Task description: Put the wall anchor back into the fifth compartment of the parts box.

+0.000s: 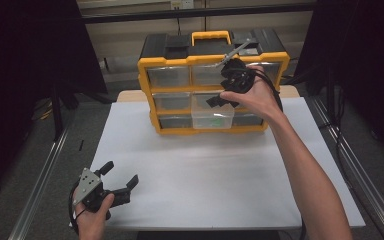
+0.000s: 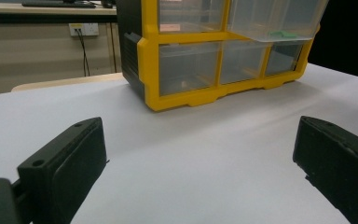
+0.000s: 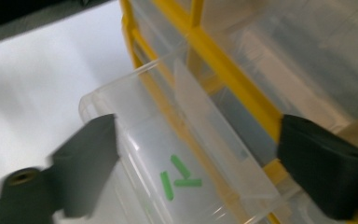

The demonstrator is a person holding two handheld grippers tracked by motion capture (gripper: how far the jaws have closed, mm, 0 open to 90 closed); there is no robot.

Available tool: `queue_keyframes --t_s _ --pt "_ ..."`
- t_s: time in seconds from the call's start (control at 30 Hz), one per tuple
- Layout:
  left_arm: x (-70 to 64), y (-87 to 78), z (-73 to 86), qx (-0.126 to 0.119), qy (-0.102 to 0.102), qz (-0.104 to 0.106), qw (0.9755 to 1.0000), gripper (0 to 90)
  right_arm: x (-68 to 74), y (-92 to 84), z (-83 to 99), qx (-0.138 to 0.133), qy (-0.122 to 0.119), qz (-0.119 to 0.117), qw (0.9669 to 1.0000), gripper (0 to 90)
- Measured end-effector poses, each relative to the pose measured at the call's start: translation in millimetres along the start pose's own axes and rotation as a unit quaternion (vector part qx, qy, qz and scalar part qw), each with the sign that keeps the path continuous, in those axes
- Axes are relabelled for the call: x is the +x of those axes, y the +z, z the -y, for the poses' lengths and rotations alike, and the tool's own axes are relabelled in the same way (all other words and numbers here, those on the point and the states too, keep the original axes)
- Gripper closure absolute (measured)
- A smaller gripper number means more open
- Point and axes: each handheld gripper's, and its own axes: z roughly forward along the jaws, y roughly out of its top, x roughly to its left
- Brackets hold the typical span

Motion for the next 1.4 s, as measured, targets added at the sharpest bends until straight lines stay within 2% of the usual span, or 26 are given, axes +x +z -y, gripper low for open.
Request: queue_keyframes --t_s 0.07,0.13,0.23,0.27,0.37,0.43,0.5,0.53,0.6,0.67,0.7,0.73,0.77,0.87,1.0,1.13,1.23,1.27,1.3,1.4 --pt "1.5 0.1 -0.3 0.004 0.006 -0.001 1.0000 2.8 -0.7 -1.9 5.9 -0.026 0.003 -0.009 0.9996 7.8" --pt "1.2 1.9 -0.4 0.004 0.000 -0.002 1.0000 2.8 -0.4 -3.0 12.0 -0.044 0.010 -0.002 0.9990 3.4" --pt "1.9 4.2 -0.7 0.002 -0.003 -0.001 1.0000 2.8 -3.3 -4.7 21.8 -0.069 0.020 -0.019 0.9972 3.4" --pt "1.9 4.6 -0.7 0.005 -0.001 -0.005 1.0000 2.8 -4.1 -5.0 25.1 -0.075 0.024 -0.018 0.9967 2.8" --pt "1.4 5.4 0.5 0.007 -0.004 -0.005 1.0000 2.8 -3.9 -7.5 36.1 -0.100 0.036 -0.008 0.9943 2.6" --pt "1.4 5.6 0.3 0.008 -0.003 -0.005 0.9999 2.8 -3.3 -9.6 44.1 -0.118 0.046 -0.010 0.9919 2.6" --pt "1.6 5.9 0.2 0.008 0.002 0.001 1.0000 2.8 -1.6 -11.2 52.1 -0.128 0.053 0.002 0.9904 2.8" --pt "1.3 6.1 0.1 0.008 0.001 0.002 1.0000 2.8 -0.5 -11.5 56.1 -0.131 0.048 0.007 0.9902 3.1" --pt "0.4 6.1 -0.3 0.006 0.002 -0.002 1.0000 2.8 1.5 -11.2 64.0 -0.137 0.048 0.018 0.9893 2.8" --pt "0.4 5.6 0.0 0.008 0.004 -0.003 1.0000 2.8 1.7 -11.6 71.1 -0.148 0.058 0.030 0.9868 3.3" --pt "0.2 5.9 0.5 0.006 -0.001 0.005 1.0000 2.8 1.8 -11.7 74.4 -0.153 0.060 0.031 0.9860 3.0" --pt "0.2 4.8 0.4 0.007 0.001 0.000 1.0000 2.8 2.2 -12.2 77.6 -0.157 0.063 0.033 0.9851 3.0" --pt "0.7 3.9 0.2 0.007 0.004 -0.001 1.0000 2.8 3.3 -12.7 82.3 -0.169 0.066 0.038 0.9827 3.0" --pt "1.2 2.6 -0.2 0.000 0.000 0.002 1.0000 2.8 6.9 -14.2 92.1 -0.183 0.071 0.045 0.9795 2.8" --pt "1.6 2.2 -0.2 0.002 0.001 0.001 1.0000 2.8 14.5 -15.1 108.5 -0.210 0.076 0.058 0.9729 2.6" --pt "0.3 2.6 -0.6 0.001 -0.003 0.000 1.0000 2.8 22.3 -15.6 125.0 -0.226 0.085 0.065 0.9683 2.5" --pt "-0.2 2.2 -0.7 0.001 -0.001 0.000 1.0000 2.8 27.5 -18.3 136.4 -0.231 0.090 0.088 0.9648 2.5" --pt "-0.3 1.6 -0.9 -0.001 -0.001 0.004 1.0000 2.8 29.3 -20.3 140.2 -0.235 0.091 0.095 0.9630 2.5" --pt "-0.7 1.0 -1.1 -0.001 -0.001 0.002 1.0000 2.8 32.2 -22.5 145.1 -0.245 0.095 0.101 0.9596 2.4" --pt "-0.7 -0.2 -1.0 0.002 -0.001 -0.001 1.0000 2.8 37.7 -24.7 157.8 -0.264 0.096 0.108 0.9536 1.5"
